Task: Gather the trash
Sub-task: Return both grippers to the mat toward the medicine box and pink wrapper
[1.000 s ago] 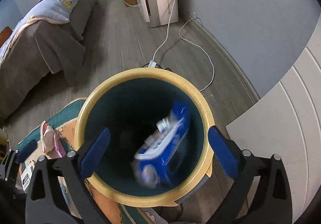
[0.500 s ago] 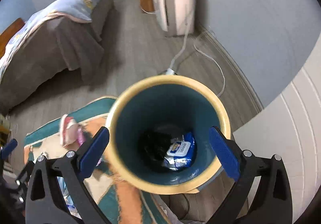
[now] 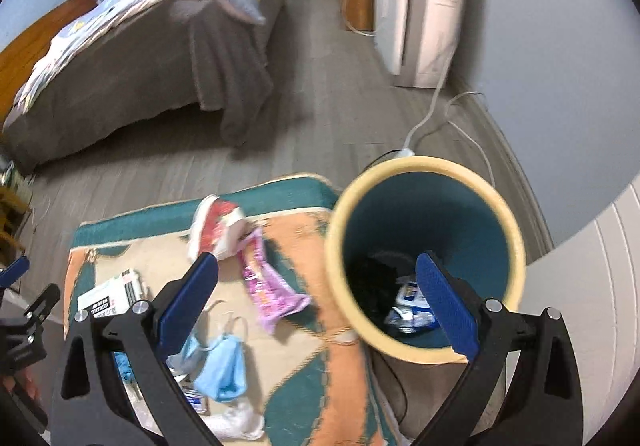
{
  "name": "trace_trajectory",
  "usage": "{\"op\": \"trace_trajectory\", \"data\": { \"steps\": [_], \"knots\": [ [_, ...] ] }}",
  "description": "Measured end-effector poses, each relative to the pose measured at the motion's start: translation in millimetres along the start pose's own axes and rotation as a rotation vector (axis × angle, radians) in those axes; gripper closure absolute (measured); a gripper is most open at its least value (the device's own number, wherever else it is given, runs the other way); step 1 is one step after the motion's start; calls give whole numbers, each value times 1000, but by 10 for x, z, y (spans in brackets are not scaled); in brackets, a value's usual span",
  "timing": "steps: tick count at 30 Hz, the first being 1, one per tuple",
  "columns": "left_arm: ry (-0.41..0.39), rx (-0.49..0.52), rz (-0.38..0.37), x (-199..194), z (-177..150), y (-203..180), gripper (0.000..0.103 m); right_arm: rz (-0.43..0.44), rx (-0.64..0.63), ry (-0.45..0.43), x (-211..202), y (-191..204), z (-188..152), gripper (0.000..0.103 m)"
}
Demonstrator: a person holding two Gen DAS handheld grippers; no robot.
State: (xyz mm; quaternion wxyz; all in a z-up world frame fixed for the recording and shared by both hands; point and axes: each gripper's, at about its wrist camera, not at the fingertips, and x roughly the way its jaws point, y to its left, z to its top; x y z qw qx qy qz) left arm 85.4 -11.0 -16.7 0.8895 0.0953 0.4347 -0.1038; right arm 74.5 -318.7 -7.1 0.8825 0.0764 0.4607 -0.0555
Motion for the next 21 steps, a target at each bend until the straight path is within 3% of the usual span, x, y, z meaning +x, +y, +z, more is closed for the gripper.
{"op": "trace_trajectory", "data": {
  "steps": [5,10,15,21],
  "knots": [
    [32,63,14,140,-128,119,5,-1,-91,6,136,336,-12,6],
    [123,125,-4,490,-280,167,5,-15,-186,38,382,571,-67,6],
    [234,145,-34,849,-393,142,5,-34,-227,106,700,649,-118,6],
    [268,149,-84,1076,-402,118,5,-30,-236,171,1020,646,-137,6]
  ]
}}
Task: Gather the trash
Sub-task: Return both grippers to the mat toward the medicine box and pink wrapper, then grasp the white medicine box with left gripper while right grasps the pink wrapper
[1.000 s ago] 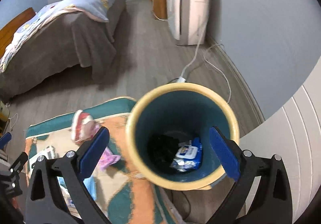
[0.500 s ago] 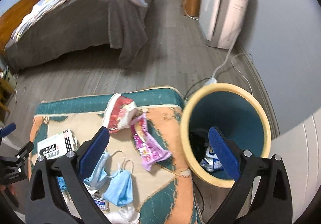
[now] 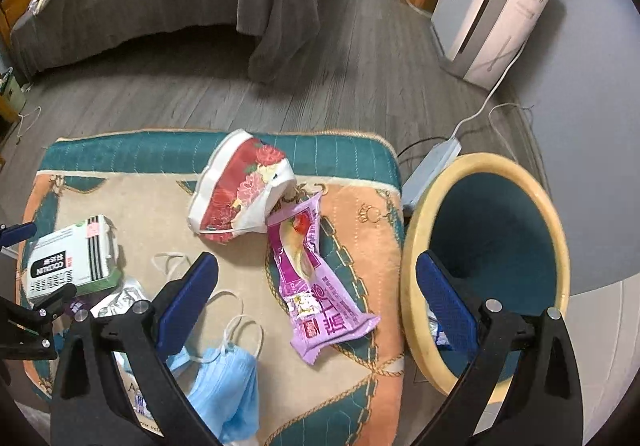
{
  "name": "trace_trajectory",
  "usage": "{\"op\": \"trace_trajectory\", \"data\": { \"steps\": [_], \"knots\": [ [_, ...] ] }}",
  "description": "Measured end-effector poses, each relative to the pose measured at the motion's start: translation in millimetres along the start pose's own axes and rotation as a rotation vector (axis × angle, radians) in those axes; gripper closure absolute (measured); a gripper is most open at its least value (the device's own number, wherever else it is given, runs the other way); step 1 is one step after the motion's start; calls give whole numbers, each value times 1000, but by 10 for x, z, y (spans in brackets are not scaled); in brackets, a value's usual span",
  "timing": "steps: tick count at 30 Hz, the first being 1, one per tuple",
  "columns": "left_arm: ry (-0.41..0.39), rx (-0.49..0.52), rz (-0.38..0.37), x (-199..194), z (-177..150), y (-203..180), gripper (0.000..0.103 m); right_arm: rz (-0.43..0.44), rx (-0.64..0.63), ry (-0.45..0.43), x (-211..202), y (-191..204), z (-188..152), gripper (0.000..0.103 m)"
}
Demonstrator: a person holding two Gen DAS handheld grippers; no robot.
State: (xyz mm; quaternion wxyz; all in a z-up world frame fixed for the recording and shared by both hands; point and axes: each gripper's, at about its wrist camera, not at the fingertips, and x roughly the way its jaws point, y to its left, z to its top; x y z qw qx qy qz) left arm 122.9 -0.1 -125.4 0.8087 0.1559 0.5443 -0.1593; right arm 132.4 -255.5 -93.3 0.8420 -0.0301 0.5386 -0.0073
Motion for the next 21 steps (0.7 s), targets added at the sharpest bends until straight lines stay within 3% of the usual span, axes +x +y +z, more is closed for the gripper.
{"op": "trace_trajectory", "data": {
  "steps": [11,14,18,21],
  "knots": [
    [36,33,-67,233,126,-22,5,48,-64,99,416,124,75,6],
    [57,35,-82,291,142,-22,5,66,-60,129,487,116,71,10],
    [98,62,-41,384,152,-51,10,77,-50,176,573,85,34,29],
    [96,62,-39,349,168,-62,31,82,-42,209,605,50,-6,48]
  ]
}}
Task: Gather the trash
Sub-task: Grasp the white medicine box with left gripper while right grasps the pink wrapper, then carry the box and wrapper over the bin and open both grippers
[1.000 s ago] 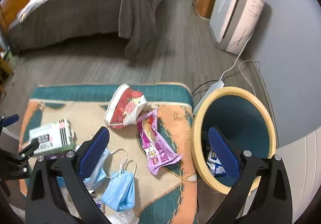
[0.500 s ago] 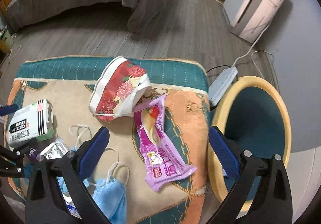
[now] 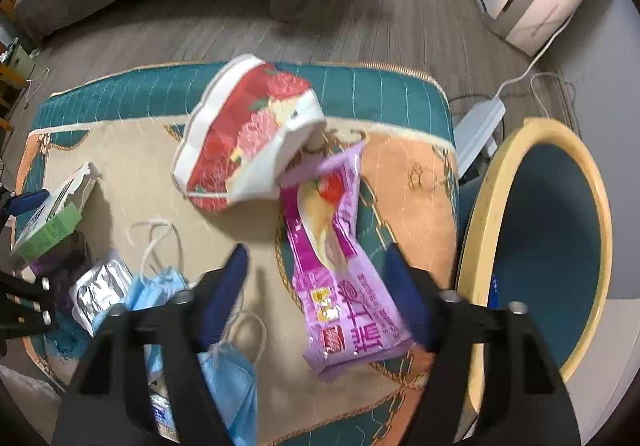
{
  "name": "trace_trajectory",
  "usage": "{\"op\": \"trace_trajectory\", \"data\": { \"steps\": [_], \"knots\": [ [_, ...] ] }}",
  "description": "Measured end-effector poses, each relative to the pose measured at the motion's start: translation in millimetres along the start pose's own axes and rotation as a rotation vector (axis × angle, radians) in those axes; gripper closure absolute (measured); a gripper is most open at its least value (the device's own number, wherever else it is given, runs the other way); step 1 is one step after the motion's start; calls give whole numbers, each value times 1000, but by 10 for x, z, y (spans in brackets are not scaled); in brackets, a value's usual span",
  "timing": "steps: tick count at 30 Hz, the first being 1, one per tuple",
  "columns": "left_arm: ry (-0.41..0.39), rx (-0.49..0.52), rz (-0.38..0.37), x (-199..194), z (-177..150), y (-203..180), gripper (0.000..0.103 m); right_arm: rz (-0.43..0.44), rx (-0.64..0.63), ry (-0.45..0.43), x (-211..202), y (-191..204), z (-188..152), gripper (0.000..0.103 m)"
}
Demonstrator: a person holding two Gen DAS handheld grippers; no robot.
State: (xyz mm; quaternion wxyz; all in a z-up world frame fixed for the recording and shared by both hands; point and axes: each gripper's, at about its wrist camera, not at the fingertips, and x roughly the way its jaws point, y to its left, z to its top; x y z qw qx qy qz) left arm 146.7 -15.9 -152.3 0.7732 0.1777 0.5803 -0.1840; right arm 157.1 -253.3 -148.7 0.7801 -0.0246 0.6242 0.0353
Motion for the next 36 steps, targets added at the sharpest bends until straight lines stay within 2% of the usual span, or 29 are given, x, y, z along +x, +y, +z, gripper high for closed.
{"op": "trace_trajectory", "data": {
  "steps": [1,2,4,6,9,13,19,24,28,32,36],
  "knots": [
    [0,-6,-3,-12,1,-1,39,1,0,11,10,-8,-20,56],
    [1,-10,-3,-31,-5,-11,42,-2,-3,17,10,-15,-41,60],
    [-8,-3,12,-88,-11,-54,55,-12,-7,17,-14,-27,-75,74],
    [-23,13,32,-158,-27,-93,66,-9,1,7,-72,-42,-108,82],
    [-52,17,39,-272,-42,-151,70,-7,11,-18,-184,-55,-145,91],
    [-93,3,49,-444,-54,-223,76,7,27,-40,-313,-62,-190,98],
    [-175,-34,54,-779,-118,-338,83,21,59,-104,-576,-137,-228,99],
    [-255,-37,68,-1092,-116,-397,83,35,101,-199,-950,-233,-267,99],
    [-333,-66,34,-1371,-33,-436,83,58,129,-259,-1225,-331,-308,99],
    [-382,-41,23,-1527,-3,-490,83,33,121,-316,-1448,-436,-394,99],
    [-404,-13,9,-1605,65,-698,83,29,147,-349,-1597,-608,-475,99]
  ]
}}
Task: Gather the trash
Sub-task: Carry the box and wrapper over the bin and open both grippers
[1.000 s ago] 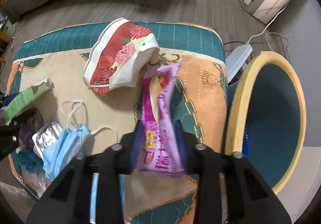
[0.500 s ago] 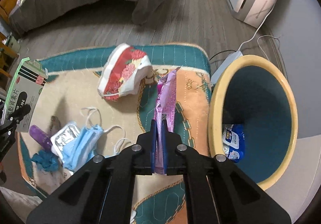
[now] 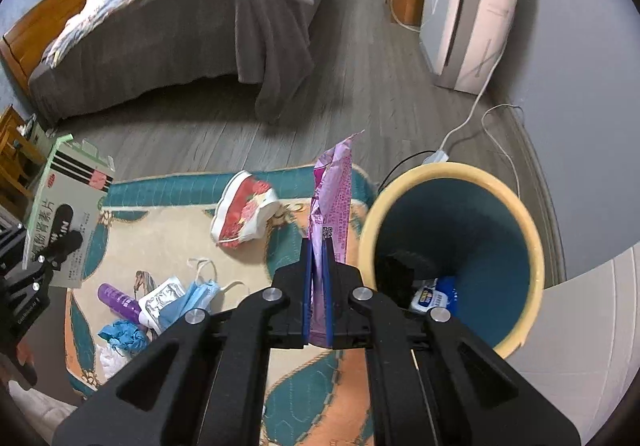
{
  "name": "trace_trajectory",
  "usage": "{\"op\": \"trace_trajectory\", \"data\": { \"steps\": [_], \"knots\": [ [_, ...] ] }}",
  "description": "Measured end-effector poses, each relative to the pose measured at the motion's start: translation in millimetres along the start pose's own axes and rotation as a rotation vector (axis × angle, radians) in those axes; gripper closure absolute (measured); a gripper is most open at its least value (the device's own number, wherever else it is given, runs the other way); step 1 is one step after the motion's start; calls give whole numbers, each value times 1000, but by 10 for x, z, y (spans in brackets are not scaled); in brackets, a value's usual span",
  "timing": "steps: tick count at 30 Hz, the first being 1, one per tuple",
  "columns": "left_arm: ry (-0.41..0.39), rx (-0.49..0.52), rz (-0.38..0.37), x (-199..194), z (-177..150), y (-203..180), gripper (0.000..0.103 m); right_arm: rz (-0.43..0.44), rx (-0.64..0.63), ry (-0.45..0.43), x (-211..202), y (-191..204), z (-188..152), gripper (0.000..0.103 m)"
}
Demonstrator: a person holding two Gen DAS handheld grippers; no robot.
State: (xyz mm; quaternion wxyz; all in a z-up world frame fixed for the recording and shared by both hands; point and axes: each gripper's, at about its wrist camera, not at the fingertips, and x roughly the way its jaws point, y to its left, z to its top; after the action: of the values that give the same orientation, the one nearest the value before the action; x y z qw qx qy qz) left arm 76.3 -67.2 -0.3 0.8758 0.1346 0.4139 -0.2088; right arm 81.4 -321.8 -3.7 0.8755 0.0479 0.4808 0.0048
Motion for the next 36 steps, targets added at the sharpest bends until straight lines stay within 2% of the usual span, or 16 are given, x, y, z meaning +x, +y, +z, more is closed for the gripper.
{"op": "trace_trajectory", "data": {
  "steps": [5,12,22,29,36],
  "knots": [
    [-9,32,-20,54,51,-226,83,-21,15,-19,-56,-232,-31,99],
    [1,70,-23,161,60,-500,83,-72,55,5,109,-552,-102,99],
    [22,102,-4,344,129,-869,83,-144,39,43,323,-751,-157,99],
    [43,79,-65,546,296,-1280,83,-166,71,44,342,-990,-195,99],
    [68,131,-114,755,498,-1712,83,-181,166,65,433,-1329,-274,99]
  ]
}}
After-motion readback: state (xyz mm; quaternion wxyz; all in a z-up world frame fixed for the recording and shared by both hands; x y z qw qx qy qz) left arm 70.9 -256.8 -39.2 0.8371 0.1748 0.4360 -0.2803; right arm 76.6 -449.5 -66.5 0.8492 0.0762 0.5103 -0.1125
